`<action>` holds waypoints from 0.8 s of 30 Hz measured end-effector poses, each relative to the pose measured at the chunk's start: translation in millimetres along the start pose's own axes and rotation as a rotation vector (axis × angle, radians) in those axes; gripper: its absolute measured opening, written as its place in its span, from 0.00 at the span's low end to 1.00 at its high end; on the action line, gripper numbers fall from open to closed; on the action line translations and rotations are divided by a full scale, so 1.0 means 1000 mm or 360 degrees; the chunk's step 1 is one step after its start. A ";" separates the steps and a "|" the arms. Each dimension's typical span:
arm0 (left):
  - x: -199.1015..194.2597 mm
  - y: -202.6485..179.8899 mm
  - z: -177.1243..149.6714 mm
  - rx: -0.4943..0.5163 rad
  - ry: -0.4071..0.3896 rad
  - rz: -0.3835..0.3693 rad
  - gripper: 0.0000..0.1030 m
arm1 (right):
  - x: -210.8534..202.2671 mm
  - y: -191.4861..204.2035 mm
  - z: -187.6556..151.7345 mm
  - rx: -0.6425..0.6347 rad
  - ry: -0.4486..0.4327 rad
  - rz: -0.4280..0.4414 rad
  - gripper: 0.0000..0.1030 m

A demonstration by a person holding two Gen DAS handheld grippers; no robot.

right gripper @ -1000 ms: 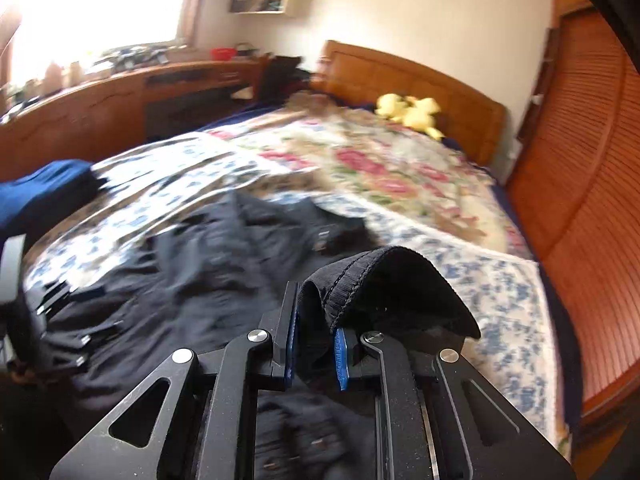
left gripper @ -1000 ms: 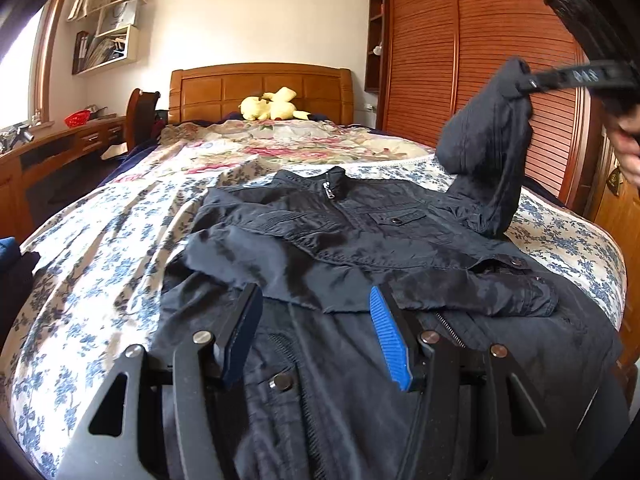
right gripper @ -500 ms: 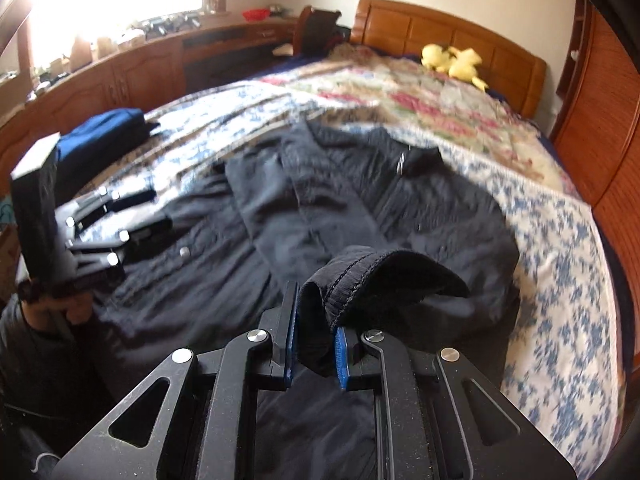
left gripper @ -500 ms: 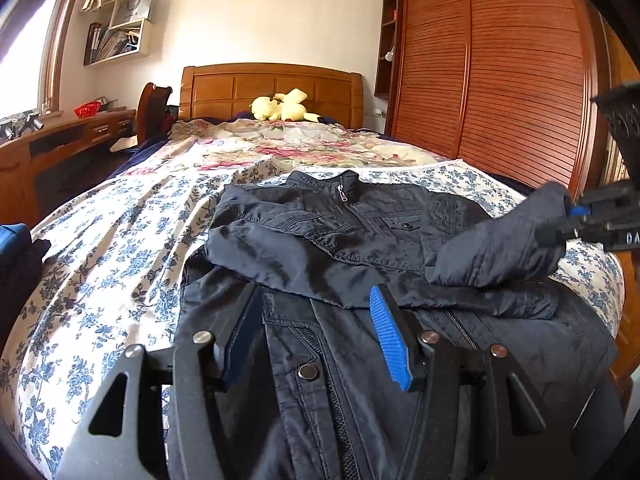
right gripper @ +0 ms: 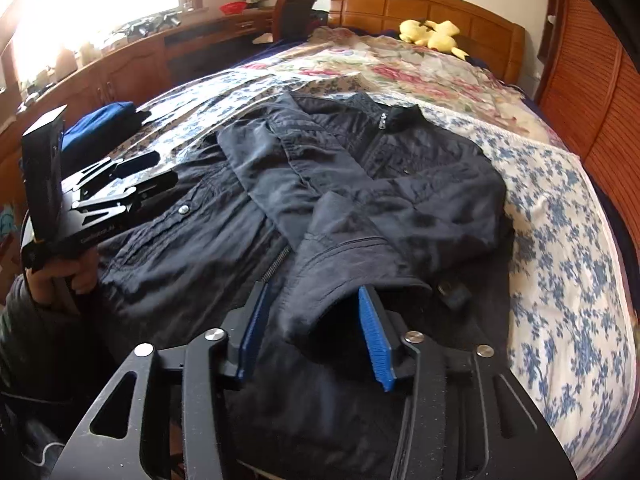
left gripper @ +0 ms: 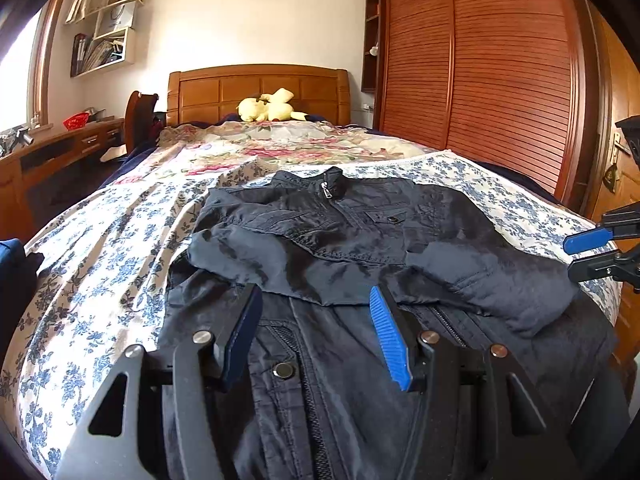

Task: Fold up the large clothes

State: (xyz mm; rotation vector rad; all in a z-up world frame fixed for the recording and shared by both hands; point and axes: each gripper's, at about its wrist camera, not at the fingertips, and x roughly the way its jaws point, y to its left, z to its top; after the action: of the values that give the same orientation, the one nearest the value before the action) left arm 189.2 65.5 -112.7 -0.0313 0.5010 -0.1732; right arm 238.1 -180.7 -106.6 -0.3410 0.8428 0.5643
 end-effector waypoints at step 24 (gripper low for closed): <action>0.010 -0.053 0.012 0.0124 0.0055 -0.0056 0.54 | 0.073 -0.087 -0.024 0.0420 0.0050 0.0091 0.49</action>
State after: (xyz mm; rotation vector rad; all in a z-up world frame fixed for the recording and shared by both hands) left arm 194.9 11.7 -103.3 0.0391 0.5282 -0.2281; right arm 314.5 -238.4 -172.8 -0.0850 0.9473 0.4945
